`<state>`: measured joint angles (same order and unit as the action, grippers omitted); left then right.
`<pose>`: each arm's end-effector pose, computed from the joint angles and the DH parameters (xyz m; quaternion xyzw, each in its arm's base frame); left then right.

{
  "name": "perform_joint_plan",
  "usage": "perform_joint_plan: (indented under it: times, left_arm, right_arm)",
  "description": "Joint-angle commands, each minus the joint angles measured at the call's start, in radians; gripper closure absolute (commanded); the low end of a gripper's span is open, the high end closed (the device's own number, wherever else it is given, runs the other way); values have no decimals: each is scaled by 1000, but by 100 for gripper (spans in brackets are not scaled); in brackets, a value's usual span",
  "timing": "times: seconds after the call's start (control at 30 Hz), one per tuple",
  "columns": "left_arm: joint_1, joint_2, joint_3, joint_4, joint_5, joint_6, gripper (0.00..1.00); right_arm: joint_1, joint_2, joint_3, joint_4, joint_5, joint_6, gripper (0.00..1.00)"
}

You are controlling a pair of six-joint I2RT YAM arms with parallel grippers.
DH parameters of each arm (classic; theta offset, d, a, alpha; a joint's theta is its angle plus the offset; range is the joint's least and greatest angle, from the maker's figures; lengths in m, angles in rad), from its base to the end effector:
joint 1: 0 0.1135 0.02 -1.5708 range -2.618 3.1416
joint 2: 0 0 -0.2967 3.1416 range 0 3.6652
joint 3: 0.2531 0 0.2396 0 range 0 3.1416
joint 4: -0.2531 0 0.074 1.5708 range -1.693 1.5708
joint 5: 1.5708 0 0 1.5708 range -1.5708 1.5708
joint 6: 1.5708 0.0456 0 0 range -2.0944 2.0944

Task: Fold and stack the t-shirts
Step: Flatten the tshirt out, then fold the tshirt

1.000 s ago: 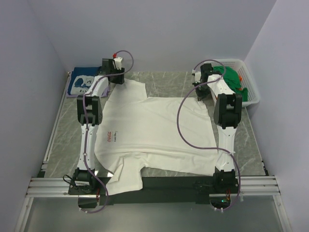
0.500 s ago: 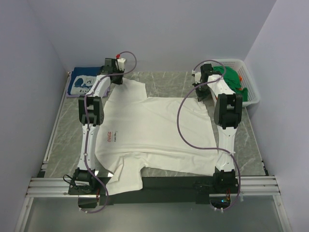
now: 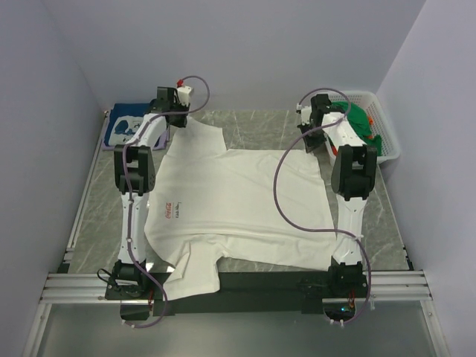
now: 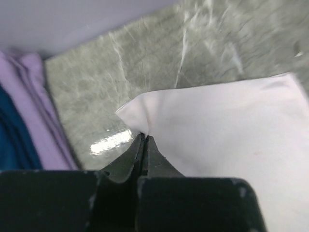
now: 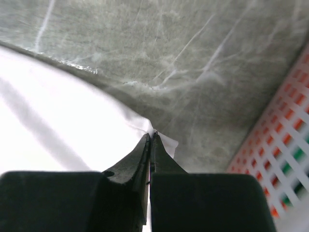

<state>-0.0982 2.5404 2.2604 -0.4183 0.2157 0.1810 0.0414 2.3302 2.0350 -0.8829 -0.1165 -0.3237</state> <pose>0.5912 -0.0680 0.1987 0.1704 0.8860 -0.0801 0.4238 0.5087 0.0264 0.2084 -0.1889 0.9608 0.0291 0.2009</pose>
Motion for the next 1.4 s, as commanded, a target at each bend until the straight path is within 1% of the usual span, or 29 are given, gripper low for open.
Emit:
perform_joint_plan:
  times: [0.0,0.33,0.47,0.63,0.7,0.77,0.83,0.87,1.07,1.23,1.27,1.37]
  left_arm:
    - [17,-157,-21,111,73,11,100]
    - [38,-242,-59,141,128,61,100]
    - [46,-276,-77,133,157,74,100]
    - [52,-383,-223,165,178,97,100]
    - [61,-416,-278,161,209,95,100]
    - [68,-471,-324,167,223,95,100]
    - [77,-534,-403,176,243,94,100]
    - [80,-552,-448,173,247,98,100]
    - [92,-696,-608,136,286,135,100]
    - [97,-819,-706,105,306,156,100]
    - [119,-834,-735,89,310,160,100]
    - [124,-896,-797,61,317,181,100]
  right_arm:
    - [-1,-120,4,28,11,-14,100]
    - [-3,-167,-9,48,34,-46,100]
    - [-3,-189,-44,64,37,-61,100]
    - [-5,-239,-105,84,31,-87,100]
    - [-5,-264,-122,90,31,-103,100]
    - [-5,-279,-147,93,32,-120,100]
    - [-5,-298,-168,94,35,-129,100]
    - [-6,-304,-174,96,35,-138,100]
    - [-9,-351,-229,85,18,-178,100]
    - [-15,-405,-311,94,14,-212,100]
    - [-17,-420,-321,94,11,-216,100]
    - [-21,-451,-363,94,2,-233,100]
